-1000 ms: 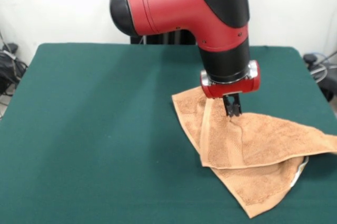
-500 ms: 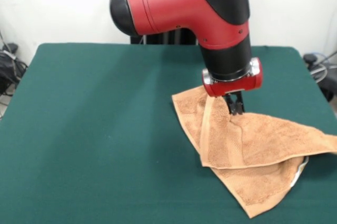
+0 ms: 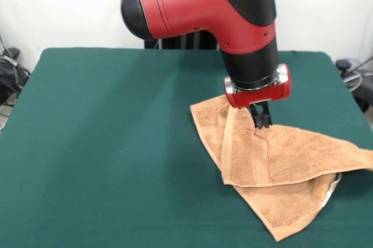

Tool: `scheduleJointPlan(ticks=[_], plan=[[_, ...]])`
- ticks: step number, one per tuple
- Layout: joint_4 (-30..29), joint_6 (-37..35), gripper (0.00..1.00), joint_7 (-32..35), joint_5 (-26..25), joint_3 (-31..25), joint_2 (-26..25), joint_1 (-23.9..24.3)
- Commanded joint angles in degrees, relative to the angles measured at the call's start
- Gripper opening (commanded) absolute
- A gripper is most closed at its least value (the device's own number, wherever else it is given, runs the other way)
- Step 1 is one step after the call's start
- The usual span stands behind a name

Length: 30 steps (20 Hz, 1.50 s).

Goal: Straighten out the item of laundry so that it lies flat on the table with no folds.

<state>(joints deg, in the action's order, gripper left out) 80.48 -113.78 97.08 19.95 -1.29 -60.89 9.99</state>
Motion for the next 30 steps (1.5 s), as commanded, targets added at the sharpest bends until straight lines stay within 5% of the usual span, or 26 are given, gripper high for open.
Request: scheduleJointPlan(ticks=[1,30], plan=[[-9.6,5.8,0.00,-6.2,2.1,-4.4,-1.0,0.4],[-10.6,5.8,0.00,-13.2,4.0,-1.8,-4.0,1.6]])
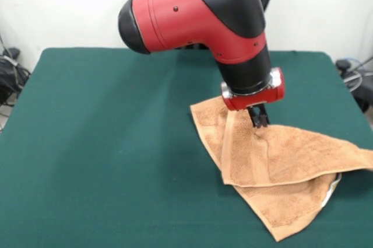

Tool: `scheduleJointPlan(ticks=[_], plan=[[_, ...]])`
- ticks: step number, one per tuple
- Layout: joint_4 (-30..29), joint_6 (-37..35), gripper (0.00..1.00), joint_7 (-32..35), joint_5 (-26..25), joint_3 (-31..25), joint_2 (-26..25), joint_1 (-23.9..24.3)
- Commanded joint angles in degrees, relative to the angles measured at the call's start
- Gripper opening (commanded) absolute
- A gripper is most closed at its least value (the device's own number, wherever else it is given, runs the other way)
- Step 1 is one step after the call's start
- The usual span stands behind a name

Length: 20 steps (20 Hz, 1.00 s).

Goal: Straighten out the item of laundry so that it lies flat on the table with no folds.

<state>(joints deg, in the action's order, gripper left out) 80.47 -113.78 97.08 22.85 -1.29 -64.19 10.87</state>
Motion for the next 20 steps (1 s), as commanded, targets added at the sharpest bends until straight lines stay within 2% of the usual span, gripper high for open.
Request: scheduleJointPlan(ticks=[1,9,13,20], plan=[[-11.5,6.2,0.00,-12.8,1.5,-1.8,-0.1,0.8],[-15.5,6.0,0.00,-13.9,1.9,-0.3,1.7,2.1],[-18.2,7.9,0.00,-18.1,2.1,1.2,2.7,3.4],[-16.9,9.0,0.00,-21.0,-2.4,5.0,2.6,4.5]])
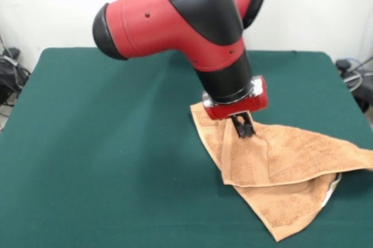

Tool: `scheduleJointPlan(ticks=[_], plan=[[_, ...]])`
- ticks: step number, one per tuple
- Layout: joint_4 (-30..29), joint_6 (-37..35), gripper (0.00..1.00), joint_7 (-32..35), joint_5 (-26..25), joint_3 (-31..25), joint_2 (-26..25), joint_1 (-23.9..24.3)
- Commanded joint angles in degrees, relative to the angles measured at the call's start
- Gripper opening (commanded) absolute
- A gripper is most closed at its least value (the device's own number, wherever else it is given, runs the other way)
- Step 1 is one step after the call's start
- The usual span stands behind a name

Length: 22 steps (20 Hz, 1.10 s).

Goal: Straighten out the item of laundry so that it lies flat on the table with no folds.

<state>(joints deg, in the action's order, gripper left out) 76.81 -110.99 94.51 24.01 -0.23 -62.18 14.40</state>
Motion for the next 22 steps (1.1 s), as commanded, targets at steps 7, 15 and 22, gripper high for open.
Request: scheduleJointPlan(ticks=[7,15,22], plan=[[-11.4,7.1,0.00,-18.0,-8.0,4.9,0.5,-0.1],[-11.5,8.6,0.00,-16.8,-7.9,2.4,0.2,-2.4],[-13.1,8.3,0.00,-17.6,-6.9,2.4,0.7,-2.7]])
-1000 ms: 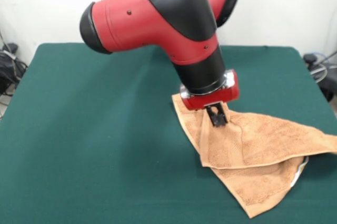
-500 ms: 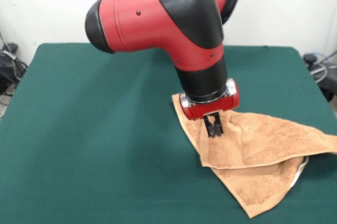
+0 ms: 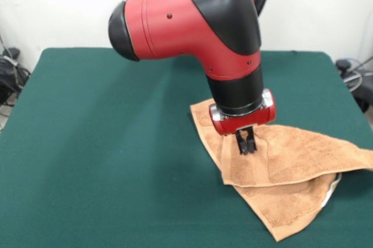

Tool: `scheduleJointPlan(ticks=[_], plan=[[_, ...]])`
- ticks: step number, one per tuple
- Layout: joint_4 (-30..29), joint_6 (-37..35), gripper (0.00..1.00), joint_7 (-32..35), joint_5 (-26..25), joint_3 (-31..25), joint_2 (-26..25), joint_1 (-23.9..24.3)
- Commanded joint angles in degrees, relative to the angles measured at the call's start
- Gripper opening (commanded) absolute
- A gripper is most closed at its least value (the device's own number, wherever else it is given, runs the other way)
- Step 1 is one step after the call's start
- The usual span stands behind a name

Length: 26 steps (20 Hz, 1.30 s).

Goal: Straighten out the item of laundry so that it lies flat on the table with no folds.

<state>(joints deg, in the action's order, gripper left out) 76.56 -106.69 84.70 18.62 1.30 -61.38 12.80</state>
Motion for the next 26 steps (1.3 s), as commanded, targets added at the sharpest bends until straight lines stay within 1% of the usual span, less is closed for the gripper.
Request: scheduleJointPlan(ticks=[1,4,7,12,16,20,21,24,26], plan=[[-13.2,4.1,0.00,-8.2,-1.4,1.1,0.1,-0.9],[-15.4,4.2,0.00,-10.4,-0.6,2.0,1.3,-0.3],[-17.2,1.8,0.00,-12.8,-0.9,3.7,2.6,0.8],[-17.3,-1.6,0.00,-12.2,-1.7,5.1,3.3,1.1],[-17.4,-1.3,0.00,-11.1,-1.3,5.5,3.3,1.1],[-20.1,-0.7,0.00,-11.6,-0.3,6.5,4.6,1.0],[-23.4,0.1,0.00,-12.1,0.9,7.4,5.7,0.5],[-23.9,3.7,0.00,-9.7,0.8,6.6,5.3,-0.9],[-24.5,4.9,0.00,-7.5,0.4,6.0,5.3,-1.8]])
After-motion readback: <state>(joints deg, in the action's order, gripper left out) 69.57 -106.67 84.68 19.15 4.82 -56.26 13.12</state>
